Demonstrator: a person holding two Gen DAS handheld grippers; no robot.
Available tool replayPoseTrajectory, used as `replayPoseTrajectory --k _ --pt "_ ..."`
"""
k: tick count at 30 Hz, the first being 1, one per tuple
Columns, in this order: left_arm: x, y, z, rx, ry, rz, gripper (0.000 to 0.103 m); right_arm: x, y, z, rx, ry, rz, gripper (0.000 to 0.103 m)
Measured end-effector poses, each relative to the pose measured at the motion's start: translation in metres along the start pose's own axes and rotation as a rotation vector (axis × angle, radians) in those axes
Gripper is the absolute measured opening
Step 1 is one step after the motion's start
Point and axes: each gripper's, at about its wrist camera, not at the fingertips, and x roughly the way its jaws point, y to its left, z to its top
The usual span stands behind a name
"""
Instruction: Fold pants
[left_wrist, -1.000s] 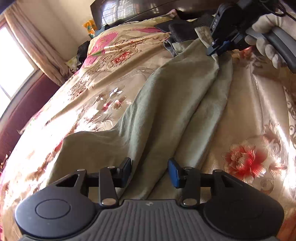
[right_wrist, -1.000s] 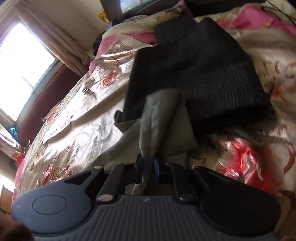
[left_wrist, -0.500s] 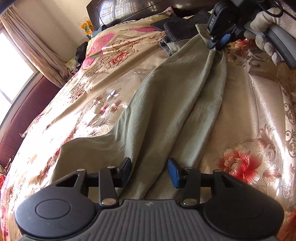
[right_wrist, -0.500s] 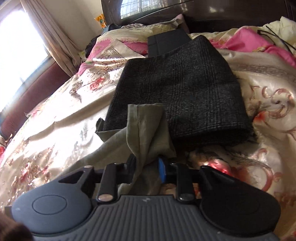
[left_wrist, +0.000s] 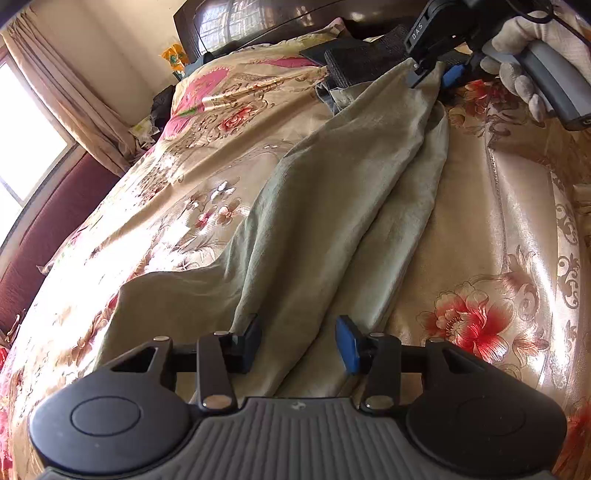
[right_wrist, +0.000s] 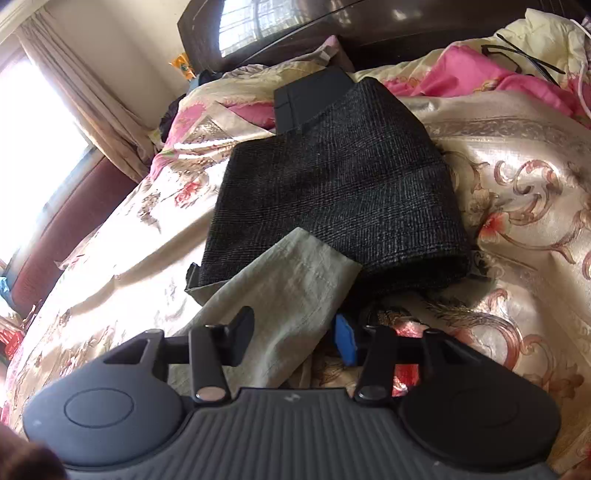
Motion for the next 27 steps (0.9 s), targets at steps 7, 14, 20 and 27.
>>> replayPoseTrajectory --k 7,14,20,27 --pt "-0.005 0.007 0.000 -0.024 -0.015 -0.003 0.059 -0.024 0.013 0.020 0.009 -0.044 0.111 0.011" --pt "-0.028 0.020 0.007 -0.069 -0.088 0.041 0.059 -0.051 0.084 0.076 0.025 -0.085 0.418 0.010" --pt "-0.029 0.017 0.001 -0.073 -0.092 0.038 0.064 -0.077 0.093 0.080 0.004 -0.125 0.531 0.010" --pt "-0.024 -0.001 -0.006 -0.001 -0.049 0.012 0.064 0.003 0.016 0.005 0.029 0.124 0.190 0.011"
